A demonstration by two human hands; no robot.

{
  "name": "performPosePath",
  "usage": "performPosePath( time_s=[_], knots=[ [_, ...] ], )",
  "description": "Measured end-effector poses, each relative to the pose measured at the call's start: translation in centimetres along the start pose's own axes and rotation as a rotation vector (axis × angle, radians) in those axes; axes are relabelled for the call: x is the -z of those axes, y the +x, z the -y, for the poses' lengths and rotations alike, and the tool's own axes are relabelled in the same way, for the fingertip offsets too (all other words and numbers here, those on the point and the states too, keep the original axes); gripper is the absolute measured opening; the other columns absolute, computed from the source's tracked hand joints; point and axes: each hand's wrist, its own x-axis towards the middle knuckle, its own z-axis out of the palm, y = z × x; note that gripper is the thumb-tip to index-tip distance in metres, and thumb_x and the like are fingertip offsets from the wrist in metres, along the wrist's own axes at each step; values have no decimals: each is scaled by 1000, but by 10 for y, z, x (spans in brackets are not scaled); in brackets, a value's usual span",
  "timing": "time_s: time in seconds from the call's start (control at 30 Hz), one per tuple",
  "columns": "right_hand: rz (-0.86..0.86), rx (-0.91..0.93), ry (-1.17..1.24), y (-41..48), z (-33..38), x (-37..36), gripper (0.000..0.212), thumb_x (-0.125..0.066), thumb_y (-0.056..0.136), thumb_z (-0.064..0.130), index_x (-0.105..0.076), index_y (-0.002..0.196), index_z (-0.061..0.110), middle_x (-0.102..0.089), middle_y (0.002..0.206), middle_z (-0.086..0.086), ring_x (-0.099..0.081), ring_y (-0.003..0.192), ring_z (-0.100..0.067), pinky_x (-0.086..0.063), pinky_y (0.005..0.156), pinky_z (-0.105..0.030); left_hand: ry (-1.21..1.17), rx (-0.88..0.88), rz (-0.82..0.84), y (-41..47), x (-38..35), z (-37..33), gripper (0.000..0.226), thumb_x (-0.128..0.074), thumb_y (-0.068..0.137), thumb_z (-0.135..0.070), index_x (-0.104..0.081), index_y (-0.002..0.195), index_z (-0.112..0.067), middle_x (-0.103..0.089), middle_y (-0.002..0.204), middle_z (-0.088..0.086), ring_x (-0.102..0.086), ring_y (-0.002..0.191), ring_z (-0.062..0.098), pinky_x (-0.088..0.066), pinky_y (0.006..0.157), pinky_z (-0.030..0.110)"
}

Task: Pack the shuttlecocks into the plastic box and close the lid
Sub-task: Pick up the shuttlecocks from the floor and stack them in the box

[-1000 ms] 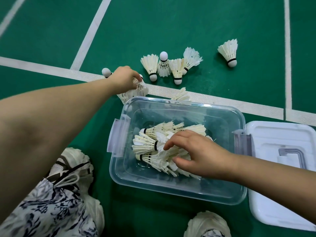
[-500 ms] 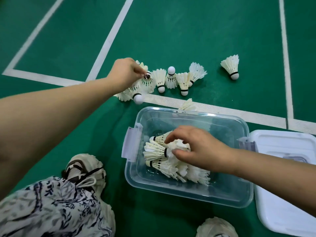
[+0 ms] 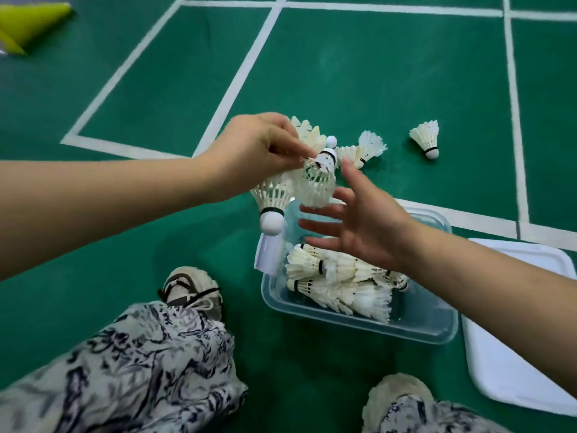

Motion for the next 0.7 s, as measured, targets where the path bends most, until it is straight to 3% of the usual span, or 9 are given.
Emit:
performPosePath(
  time_s=[0.07, 0.2, 0.33, 0.43, 0.5, 0.6, 0.7],
  knots=[
    [50, 13, 59, -3, -3, -7, 50, -47, 86, 56, -55, 123, 22, -60, 115, -9, -63, 93, -26, -56, 80, -38, -36, -8, -3, -14, -9, -6, 24, -69, 77, -13, -70, 101, -16, -49, 80, -20, -50, 69, -13, -35, 67, 1],
    [23, 100, 44, -3, -13, -8, 17, -54, 89, 38, -63, 96, 25, -62, 100, -2, -59, 82, -17, -52, 80, -29, -65, 39, -16, -32, -25, -8, 29, -70, 76, -14, -68, 105, -17, -47, 81, -21, -50, 70, -16, -37, 69, 1],
    [1, 100, -36, 3, -16, 5, 11, -59, 87, 25, -63, 91, 15, -63, 85, -1, -56, 71, -11, -49, 67, -19, -93, 85, 23, -43, -33, 1, 36, -70, 75, -15, -61, 109, -26, -47, 84, -21, -49, 69, -15, -42, 72, 6],
    [-57, 133, -139, 10, -9, 12, 14, -62, 85, 22, -60, 95, 11, -62, 85, -1, -56, 69, -10, -49, 61, -19, -96, 145, 16, -44, -33, 9, 34, -69, 76, -15, -64, 109, -20, -47, 87, -21, -48, 69, -18, -40, 73, 0],
    [-179, 220, -387, 19, -6, 22, 36, -66, 82, 24, -53, 113, 11, -62, 101, -4, -61, 81, -15, -51, 65, -23, -100, 168, -4, -43, -33, 11, 35, -69, 76, -14, -63, 110, -20, -47, 87, -21, -48, 70, -19, -38, 74, -2],
    [-370, 427, -979, 25, -1, 35, 49, -72, 76, 30, -51, 120, 20, -56, 117, -4, -57, 103, -19, -47, 85, -31, -115, 193, -36, -42, -30, 12, 36, -68, 78, -13, -60, 112, -21, -48, 87, -21, -50, 69, -19, -40, 75, -1],
    [-339, 529, -1488, 26, -5, 44, 56, -70, 76, 32, -49, 127, 22, -49, 123, -4, -49, 110, -17, -34, 85, -23, -156, 193, -52, -42, -30, 10, 39, -67, 78, -12, -55, 113, -25, -48, 88, -20, -50, 69, -17, -44, 77, 3]
  ],
)
